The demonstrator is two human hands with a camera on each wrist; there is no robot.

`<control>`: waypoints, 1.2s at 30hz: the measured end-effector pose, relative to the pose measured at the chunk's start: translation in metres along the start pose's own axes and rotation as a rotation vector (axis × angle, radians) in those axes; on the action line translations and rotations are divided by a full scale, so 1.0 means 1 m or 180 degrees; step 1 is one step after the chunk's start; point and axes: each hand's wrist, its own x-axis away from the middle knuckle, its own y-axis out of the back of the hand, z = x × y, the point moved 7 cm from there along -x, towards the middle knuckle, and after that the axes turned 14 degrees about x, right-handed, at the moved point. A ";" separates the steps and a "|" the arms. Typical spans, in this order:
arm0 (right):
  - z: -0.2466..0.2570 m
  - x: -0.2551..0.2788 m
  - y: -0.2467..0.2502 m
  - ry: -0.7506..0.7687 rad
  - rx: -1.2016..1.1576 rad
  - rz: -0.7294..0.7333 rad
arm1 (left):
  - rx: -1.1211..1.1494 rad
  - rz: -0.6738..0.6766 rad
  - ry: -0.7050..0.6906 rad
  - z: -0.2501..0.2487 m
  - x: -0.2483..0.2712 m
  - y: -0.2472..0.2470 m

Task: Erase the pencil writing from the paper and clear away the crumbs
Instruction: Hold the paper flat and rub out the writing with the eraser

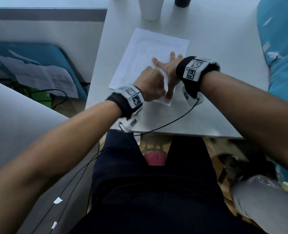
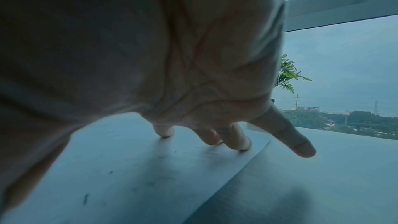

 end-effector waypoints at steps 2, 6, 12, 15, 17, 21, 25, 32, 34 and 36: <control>-0.001 -0.001 -0.002 -0.0007 -0.0040 0.0000 | 0.0293 -0.0356 0.0326 0.007 0.000 -0.002; -0.002 0.002 -0.001 0.0006 -0.0072 -0.0023 | 0.0197 -0.0824 0.0780 0.047 0.009 0.029; -0.002 0.001 0.000 0.0022 -0.0062 -0.0051 | 0.0400 -0.0793 0.0771 0.037 0.007 0.026; -0.002 0.001 -0.002 0.0022 -0.0036 -0.0062 | 0.0502 -0.0596 0.0730 0.025 0.005 0.009; -0.003 0.003 -0.002 0.0018 -0.0075 -0.0060 | 0.0174 -0.0755 0.0915 0.048 0.007 0.030; -0.003 0.004 0.000 0.0013 -0.0047 -0.0048 | -0.0050 -0.1085 0.1452 0.097 0.026 0.076; 0.000 0.002 0.000 -0.0013 -0.0015 -0.0022 | 0.0319 -0.0854 0.0934 0.054 0.012 0.050; 0.000 0.003 -0.001 -0.0041 -0.0111 -0.0030 | 0.0185 -0.0670 0.0914 0.061 0.015 0.044; 0.002 0.005 0.000 -0.0047 -0.0131 -0.0010 | 0.0089 -0.0764 0.1132 0.078 0.019 0.062; 0.004 0.005 0.001 -0.0040 -0.0131 -0.0019 | 0.0029 -0.0870 0.1225 0.083 0.016 0.073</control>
